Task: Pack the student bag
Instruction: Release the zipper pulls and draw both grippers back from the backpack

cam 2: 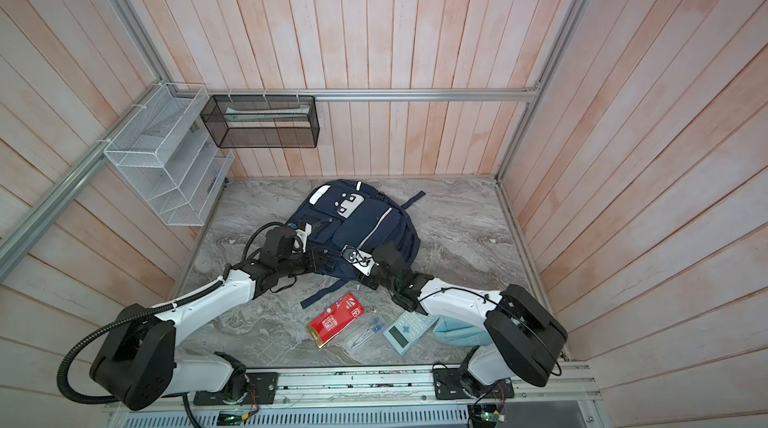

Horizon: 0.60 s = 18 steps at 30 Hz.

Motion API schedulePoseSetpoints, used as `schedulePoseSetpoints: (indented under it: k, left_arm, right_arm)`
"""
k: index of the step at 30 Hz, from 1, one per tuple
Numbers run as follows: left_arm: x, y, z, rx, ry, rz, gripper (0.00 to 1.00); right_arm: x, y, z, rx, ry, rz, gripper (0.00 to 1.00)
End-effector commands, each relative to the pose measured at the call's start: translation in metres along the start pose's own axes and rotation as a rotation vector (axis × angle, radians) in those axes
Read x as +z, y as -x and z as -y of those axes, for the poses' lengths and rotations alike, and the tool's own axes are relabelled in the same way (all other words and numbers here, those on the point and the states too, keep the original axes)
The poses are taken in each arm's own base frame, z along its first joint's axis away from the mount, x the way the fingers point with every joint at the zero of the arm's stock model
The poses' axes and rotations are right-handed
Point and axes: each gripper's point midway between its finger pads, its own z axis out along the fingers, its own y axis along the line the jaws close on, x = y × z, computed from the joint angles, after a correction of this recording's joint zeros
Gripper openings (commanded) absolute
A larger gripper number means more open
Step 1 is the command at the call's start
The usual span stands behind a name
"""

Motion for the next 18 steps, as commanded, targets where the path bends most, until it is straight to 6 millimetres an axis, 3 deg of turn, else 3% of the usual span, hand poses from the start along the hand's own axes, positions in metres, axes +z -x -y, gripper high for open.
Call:
schedulePoseSetpoints:
  k: [1, 2, 4, 5, 8, 12, 16, 18]
  left_arm:
    - [-0.005, 0.016, 0.019, 0.021, -0.054, 0.043, 0.00]
    - [-0.005, 0.015, 0.018, 0.022, -0.047, 0.044, 0.00]
    - [-0.006, 0.015, 0.014, 0.026, -0.024, 0.049, 0.00]
    - [-0.006, 0.015, 0.009, 0.028, -0.007, 0.051, 0.00]
    - [-0.005, 0.016, -0.017, 0.048, 0.114, 0.063, 0.00]
    - [-0.008, 0.023, -0.052, 0.017, 0.187, 0.078, 0.00]
    - [-0.018, 0.035, -0.065, -0.003, 0.197, 0.116, 0.00]
    - [-0.020, 0.037, -0.061, 0.003, 0.185, 0.117, 0.00]
  right_arm:
    - [0.021, 0.001, -0.002, -0.039, -0.022, -0.058, 0.43]
    - [0.027, -0.007, -0.004, -0.047, -0.021, -0.107, 0.37]
    - [0.033, -0.026, -0.003, -0.069, -0.032, -0.185, 0.08]
    - [0.033, -0.034, -0.005, -0.080, -0.029, -0.209, 0.00]
    - [0.021, -0.047, -0.006, -0.098, -0.025, -0.229, 0.00]
    - [0.001, -0.055, 0.008, -0.069, -0.054, -0.221, 0.00]
    - [-0.014, -0.060, 0.019, -0.034, -0.074, -0.190, 0.00]
    - [-0.015, -0.058, 0.021, -0.024, -0.079, -0.175, 0.00]
